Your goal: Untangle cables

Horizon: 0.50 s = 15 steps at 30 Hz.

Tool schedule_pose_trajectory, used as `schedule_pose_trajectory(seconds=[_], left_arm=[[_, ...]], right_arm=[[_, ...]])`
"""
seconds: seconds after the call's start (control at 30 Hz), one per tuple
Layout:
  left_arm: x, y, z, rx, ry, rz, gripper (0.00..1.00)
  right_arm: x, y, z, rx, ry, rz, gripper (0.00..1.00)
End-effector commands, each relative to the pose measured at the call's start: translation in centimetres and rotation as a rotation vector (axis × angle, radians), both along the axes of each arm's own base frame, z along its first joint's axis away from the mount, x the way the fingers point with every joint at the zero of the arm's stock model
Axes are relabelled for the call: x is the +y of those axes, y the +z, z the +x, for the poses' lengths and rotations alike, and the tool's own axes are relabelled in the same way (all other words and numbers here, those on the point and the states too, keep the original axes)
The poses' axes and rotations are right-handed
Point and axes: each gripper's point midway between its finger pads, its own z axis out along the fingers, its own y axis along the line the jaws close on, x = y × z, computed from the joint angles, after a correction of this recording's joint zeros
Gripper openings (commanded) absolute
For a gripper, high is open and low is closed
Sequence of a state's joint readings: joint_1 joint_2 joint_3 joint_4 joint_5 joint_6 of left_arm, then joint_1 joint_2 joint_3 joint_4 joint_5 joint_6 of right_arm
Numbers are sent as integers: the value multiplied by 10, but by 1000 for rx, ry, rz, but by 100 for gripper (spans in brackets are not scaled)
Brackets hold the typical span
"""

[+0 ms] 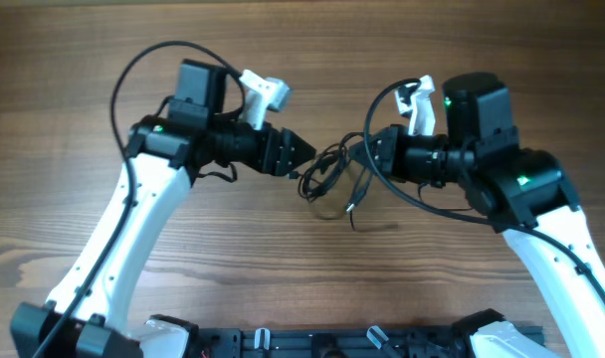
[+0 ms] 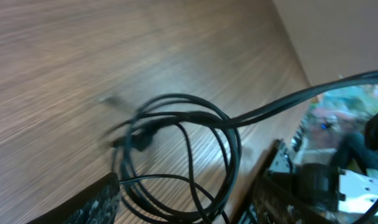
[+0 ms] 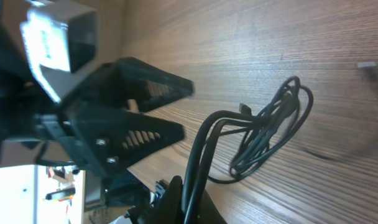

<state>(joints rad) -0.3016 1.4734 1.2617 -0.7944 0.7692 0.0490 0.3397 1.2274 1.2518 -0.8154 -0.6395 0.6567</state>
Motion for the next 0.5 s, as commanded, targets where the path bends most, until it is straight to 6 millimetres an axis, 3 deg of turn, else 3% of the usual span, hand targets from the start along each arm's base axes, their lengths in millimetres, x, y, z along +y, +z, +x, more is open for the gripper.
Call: schedule_pose_trajectory(seconds=[0.0, 0.27, 0.47], left_arm=[[-31, 2, -11, -11, -124, -61, 70], [-83, -16, -25, -9, -247, -75, 62], [-104, -8, -24, 2, -255, -148, 63]], right_arm=[[-6, 18, -2, -26, 1, 52, 4], [-17, 19, 7, -22, -46, 60, 4], [-39, 24, 24, -18, -139, 90, 4]])
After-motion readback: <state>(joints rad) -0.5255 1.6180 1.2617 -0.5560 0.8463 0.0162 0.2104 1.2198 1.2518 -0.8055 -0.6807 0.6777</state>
